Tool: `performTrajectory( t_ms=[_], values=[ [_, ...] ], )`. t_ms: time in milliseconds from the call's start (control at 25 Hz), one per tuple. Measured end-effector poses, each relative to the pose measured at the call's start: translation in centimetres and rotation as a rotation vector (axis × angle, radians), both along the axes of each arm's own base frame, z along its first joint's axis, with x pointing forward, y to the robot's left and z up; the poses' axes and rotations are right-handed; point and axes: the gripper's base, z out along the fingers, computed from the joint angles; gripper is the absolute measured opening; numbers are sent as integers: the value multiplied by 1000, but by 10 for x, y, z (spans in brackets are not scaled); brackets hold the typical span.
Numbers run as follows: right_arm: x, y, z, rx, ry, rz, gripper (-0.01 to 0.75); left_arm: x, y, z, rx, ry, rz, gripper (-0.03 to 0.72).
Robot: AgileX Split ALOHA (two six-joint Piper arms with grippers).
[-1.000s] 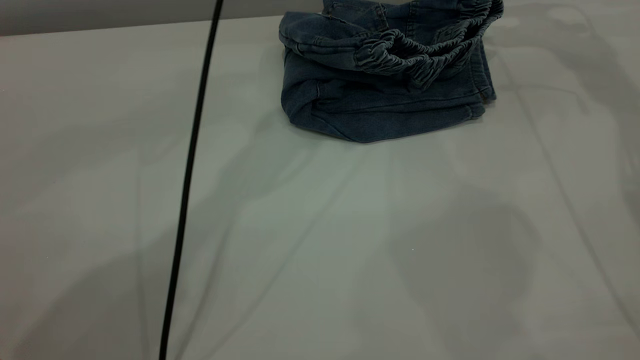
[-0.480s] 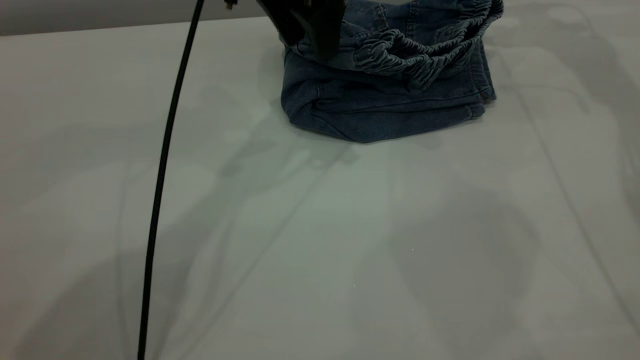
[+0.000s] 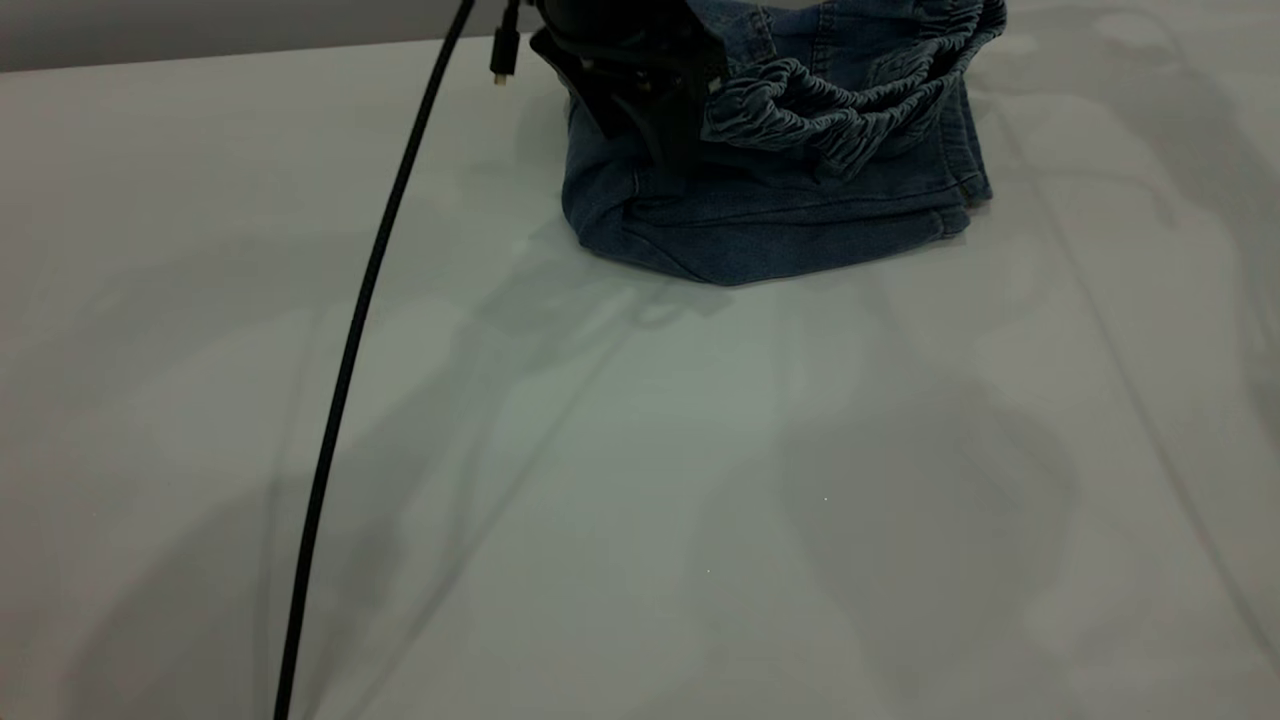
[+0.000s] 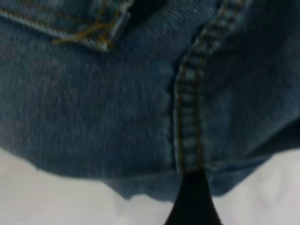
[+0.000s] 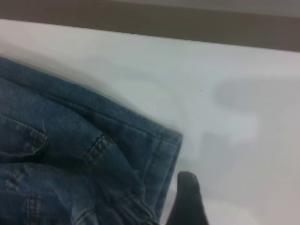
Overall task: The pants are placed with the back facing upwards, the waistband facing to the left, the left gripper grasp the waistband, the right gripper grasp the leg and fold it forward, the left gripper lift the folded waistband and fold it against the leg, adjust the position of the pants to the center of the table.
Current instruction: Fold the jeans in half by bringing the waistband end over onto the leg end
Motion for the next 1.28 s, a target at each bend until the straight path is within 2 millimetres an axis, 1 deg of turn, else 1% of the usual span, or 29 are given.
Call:
performTrajectory(
  t_ms=[480,640,720,840,920,1000,1280],
  values=[
    [0,1,0,14,0,2,465,26,-18,11,-195,-323,38,488],
    [0,2,0,23,0,3,465,30,-32,16,-284,-435,48,488],
    [0,2,0,22,0,3,465,33,-37,13,-311,-487,48,488],
    [0,2,0,22,0,3,465,36,-42,3,-340,-544,50,488],
    [0,2,0,23,0,3,465,38,-43,-3,-345,-557,53,488],
    [0,2,0,23,0,3,465,38,-43,-2,-346,-560,52,488],
    [0,2,0,23,0,3,465,29,-39,20,-304,-478,34,488]
  ],
)
